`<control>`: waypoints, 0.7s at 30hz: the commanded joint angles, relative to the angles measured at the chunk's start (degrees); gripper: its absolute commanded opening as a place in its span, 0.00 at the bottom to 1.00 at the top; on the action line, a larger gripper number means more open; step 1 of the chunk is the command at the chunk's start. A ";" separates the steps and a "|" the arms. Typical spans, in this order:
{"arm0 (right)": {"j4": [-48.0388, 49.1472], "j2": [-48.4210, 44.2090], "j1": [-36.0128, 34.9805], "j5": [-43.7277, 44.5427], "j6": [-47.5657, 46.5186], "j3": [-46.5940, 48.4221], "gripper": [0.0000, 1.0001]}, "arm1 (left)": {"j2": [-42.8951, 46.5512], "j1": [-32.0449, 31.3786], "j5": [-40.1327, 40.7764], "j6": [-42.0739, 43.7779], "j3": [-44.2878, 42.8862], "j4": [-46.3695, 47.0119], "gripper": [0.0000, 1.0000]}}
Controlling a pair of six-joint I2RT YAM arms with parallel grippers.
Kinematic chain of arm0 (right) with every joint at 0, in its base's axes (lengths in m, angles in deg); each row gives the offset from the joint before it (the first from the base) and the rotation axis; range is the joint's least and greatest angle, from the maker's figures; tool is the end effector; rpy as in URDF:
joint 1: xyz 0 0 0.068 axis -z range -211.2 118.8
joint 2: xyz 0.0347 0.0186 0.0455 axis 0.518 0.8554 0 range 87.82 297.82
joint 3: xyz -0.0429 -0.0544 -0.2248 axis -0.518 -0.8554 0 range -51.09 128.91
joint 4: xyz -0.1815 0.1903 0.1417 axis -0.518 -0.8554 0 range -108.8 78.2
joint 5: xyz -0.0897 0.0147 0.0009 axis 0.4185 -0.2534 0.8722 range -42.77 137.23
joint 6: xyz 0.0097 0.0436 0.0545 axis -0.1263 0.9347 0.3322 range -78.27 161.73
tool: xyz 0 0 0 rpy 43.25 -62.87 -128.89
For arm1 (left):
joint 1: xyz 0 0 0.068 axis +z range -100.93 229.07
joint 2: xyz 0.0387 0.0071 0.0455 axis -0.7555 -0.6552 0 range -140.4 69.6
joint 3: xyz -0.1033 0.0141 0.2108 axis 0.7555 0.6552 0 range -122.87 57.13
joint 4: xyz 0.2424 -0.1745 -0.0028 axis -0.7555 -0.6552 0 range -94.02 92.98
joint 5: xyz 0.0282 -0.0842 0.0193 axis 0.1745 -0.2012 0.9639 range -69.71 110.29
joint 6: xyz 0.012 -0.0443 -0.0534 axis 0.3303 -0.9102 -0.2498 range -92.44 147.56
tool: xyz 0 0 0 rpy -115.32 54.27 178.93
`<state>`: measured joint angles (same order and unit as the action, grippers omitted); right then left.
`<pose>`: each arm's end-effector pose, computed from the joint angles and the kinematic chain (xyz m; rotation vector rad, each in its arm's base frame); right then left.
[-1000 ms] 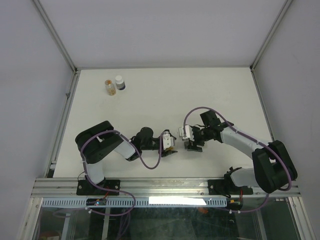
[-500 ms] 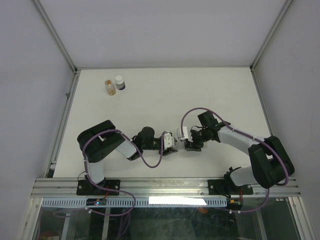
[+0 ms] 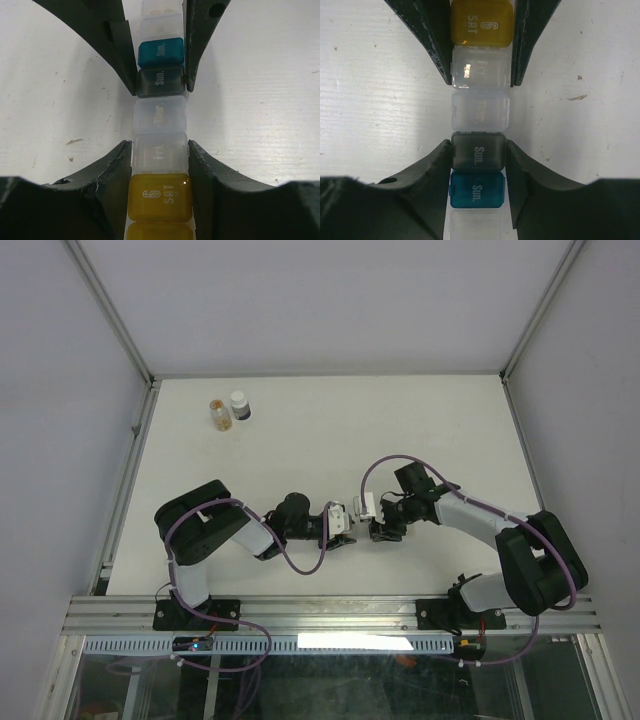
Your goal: Sort the pills into containers
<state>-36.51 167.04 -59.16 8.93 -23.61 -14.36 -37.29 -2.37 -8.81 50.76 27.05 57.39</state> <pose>0.2256 0.1602 0.0767 -1.9248 1.5780 0.6564 0.1799 -0.2705 0.0181 1.4666 1.3590 -0.8176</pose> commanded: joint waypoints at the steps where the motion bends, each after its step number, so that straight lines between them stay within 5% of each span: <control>1: -0.61 0.49 0.01 -2.89 1.31 3.13 0.33 | -0.03 -0.53 -2.77 0.78 -1.49 0.10 0.22; 13: -7.16 3.34 4.25 -10.15 2.17 7.45 0.22 | 0.65 -0.51 -3.64 2.76 -1.69 -2.44 0.10; 21: -2.41 0.70 6.31 -9.27 8.31 6.64 0.52 | 0.81 -0.59 -4.28 2.85 -2.04 -3.35 0.10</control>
<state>-43.72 171.02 -54.05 2.18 -19.11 -9.53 -37.27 -2.37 -10.15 52.40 25.85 55.58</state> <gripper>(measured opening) 0.494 0.444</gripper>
